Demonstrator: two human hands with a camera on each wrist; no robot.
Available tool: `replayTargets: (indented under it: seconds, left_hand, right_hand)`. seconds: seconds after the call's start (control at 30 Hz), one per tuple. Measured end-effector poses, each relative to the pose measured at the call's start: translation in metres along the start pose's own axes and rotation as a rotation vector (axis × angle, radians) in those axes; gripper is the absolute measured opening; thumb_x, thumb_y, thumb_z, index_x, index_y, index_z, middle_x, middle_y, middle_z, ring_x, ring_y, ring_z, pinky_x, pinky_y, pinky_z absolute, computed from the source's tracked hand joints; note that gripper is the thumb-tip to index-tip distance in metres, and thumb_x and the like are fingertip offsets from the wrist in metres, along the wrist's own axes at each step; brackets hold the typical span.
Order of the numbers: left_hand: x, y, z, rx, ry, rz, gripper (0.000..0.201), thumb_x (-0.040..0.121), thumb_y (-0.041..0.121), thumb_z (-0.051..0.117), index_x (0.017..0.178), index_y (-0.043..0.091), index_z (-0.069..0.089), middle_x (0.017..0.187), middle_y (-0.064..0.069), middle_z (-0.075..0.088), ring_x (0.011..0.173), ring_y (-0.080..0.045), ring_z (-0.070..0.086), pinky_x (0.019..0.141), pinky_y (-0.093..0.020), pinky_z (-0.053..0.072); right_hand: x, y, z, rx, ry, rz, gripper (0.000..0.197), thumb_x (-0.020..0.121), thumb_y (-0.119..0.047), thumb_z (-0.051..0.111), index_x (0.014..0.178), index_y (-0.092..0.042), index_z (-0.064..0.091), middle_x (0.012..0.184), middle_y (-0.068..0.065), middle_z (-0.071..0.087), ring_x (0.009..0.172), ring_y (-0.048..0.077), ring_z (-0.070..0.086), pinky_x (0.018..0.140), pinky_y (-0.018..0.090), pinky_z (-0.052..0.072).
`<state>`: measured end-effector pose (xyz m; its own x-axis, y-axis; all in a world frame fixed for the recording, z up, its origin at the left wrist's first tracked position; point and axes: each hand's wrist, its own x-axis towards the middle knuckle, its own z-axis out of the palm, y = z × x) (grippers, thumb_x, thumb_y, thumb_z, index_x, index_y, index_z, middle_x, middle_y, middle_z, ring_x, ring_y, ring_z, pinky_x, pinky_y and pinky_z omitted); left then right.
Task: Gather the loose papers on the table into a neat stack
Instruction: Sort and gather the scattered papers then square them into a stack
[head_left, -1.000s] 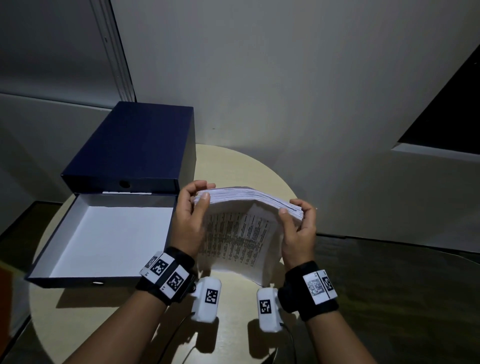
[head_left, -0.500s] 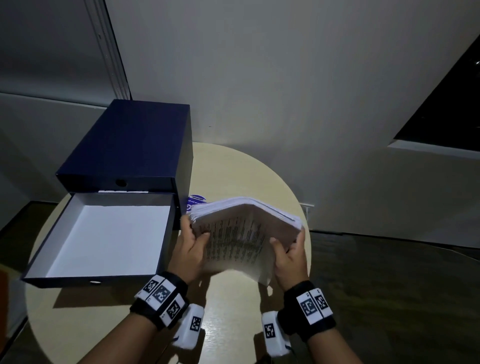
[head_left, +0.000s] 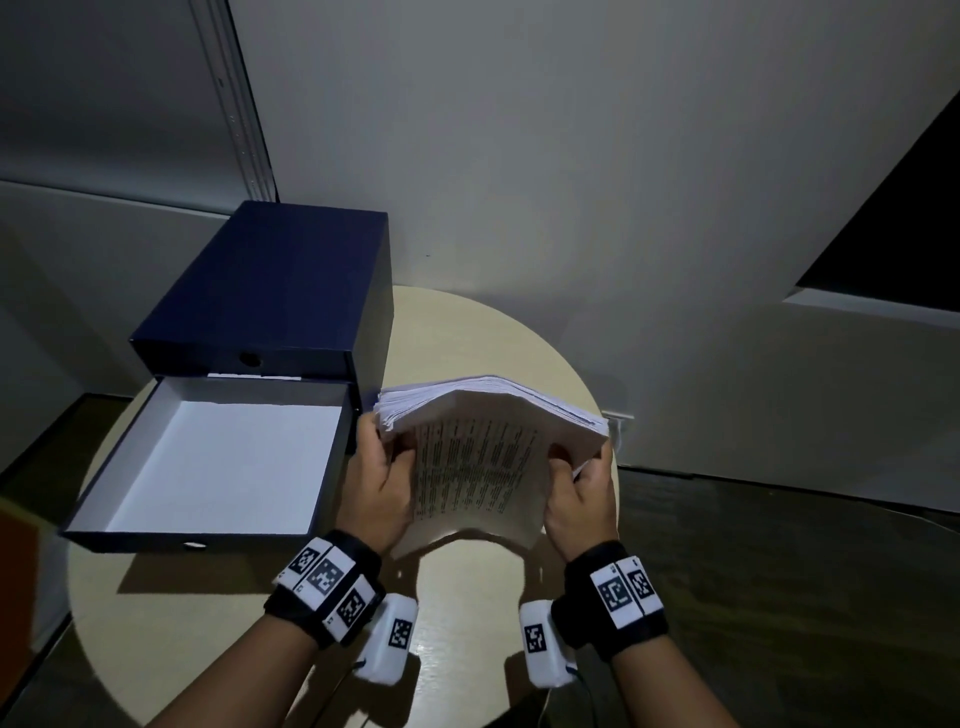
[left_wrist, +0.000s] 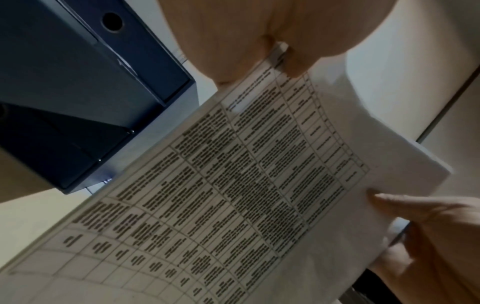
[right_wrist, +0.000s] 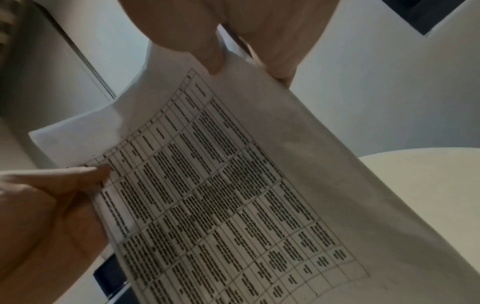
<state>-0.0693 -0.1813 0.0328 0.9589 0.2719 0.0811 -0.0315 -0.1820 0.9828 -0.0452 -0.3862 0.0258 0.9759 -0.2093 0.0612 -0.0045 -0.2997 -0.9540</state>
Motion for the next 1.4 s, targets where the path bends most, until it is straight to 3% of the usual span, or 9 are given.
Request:
replayTargets:
  seconds: [0.13,0.2,0.33,0.57,0.67,0.8,0.97,1.2,1.4]
  left_hand:
    - [-0.007,-0.012,-0.005,-0.020,-0.008,-0.084,0.039,0.088,0.029,0.051,0.126,0.036,0.045,0.113,0.025,0.063,0.111,-0.003,0.059,0.099,-0.047,0.049]
    - [-0.009,-0.008,-0.007,-0.039,0.012,-0.041,0.046,0.083,0.041,0.056,0.126,0.029,0.048,0.117,0.018,0.063,0.112,-0.004,0.059,0.101,-0.042,0.048]
    - [-0.002,0.015,-0.004,-0.087,0.122,0.073,0.031,0.084,0.047,0.057,0.109,0.029,0.052,0.106,0.009,0.063,0.096,-0.004,0.061,0.082,-0.019,0.048]
    - [0.014,0.021,0.004,-0.089,0.276,-0.016,0.013,0.097,0.030,0.048,0.093,0.034,0.059,0.101,0.004,0.068,0.094,-0.016,0.061,0.078,-0.028,0.046]
    - [0.012,0.024,0.001,-0.142,0.220,0.007,0.012,0.095,0.037,0.047,0.097,0.033,0.058,0.105,0.003,0.070,0.096,-0.014,0.062,0.084,-0.032,0.048]
    - [0.001,0.011,-0.010,-0.267,0.016,0.077,0.046,0.079,0.041,0.063,0.120,0.029,0.046,0.116,0.005,0.063,0.104,-0.008,0.062,0.090,-0.025,0.052]
    - [-0.006,-0.008,-0.011,-0.022,-0.045,-0.050,0.037,0.091,0.025,0.051,0.126,0.032,0.044,0.118,0.017,0.059,0.102,0.015,0.056,0.103,-0.039,0.045]
    - [-0.008,0.002,-0.008,-0.029,-0.004,0.006,0.029,0.087,0.028,0.045,0.110,0.045,0.041,0.114,0.017,0.060,0.100,0.013,0.057,0.087,-0.030,0.049]
    - [-0.012,-0.024,-0.009,0.088,-0.096,-0.134,0.045,0.099,0.016,0.051,0.113,0.055,0.034,0.126,0.003,0.057,0.113,-0.015,0.054,0.097,-0.035,0.044]
  right_hand:
    - [-0.009,0.006,-0.001,0.018,-0.166,0.015,0.037,0.098,-0.015,0.053,0.131,-0.028,0.039,0.101,-0.016,0.063,0.090,-0.007,0.061,0.088,0.029,0.050]
    - [-0.011,0.004,-0.004,0.048,-0.207,0.008,0.036,0.096,-0.017,0.058,0.122,-0.033,0.040,0.105,-0.022,0.060,0.089,-0.019,0.058,0.082,0.017,0.047]
    - [-0.002,-0.018,-0.008,0.150,-0.076,-0.113,0.023,0.092,-0.019,0.065,0.112,-0.019,0.054,0.101,-0.014,0.062,0.086,-0.013,0.059,0.074,0.007,0.047]
    - [0.015,-0.034,0.002,0.134,0.103,-0.092,0.010,0.094,-0.020,0.059,0.084,-0.021,0.061,0.083,-0.015,0.063,0.079,-0.015,0.054,0.071,0.003,0.038]
    - [0.015,-0.035,0.001,0.189,0.068,-0.090,0.002,0.093,-0.021,0.061,0.093,-0.019,0.061,0.091,-0.013,0.063,0.085,-0.010,0.056,0.078,0.012,0.041]
    - [0.008,-0.018,-0.009,0.209,-0.063,-0.121,0.037,0.091,-0.008,0.064,0.123,-0.015,0.047,0.111,-0.013,0.058,0.099,-0.008,0.059,0.088,0.013,0.047]
    - [-0.005,0.010,-0.003,0.006,-0.134,0.024,0.038,0.099,-0.019,0.051,0.135,-0.021,0.041,0.109,-0.013,0.065,0.105,0.012,0.062,0.101,0.047,0.048]
    - [-0.012,0.000,-0.006,0.054,-0.129,-0.019,0.037,0.101,-0.015,0.048,0.130,-0.034,0.035,0.101,-0.018,0.060,0.096,-0.007,0.056,0.084,0.024,0.047]
    - [-0.021,0.028,0.000,-0.010,-0.227,0.093,0.039,0.100,-0.014,0.048,0.127,-0.036,0.029,0.115,-0.004,0.062,0.102,0.006,0.059,0.094,0.033,0.047]
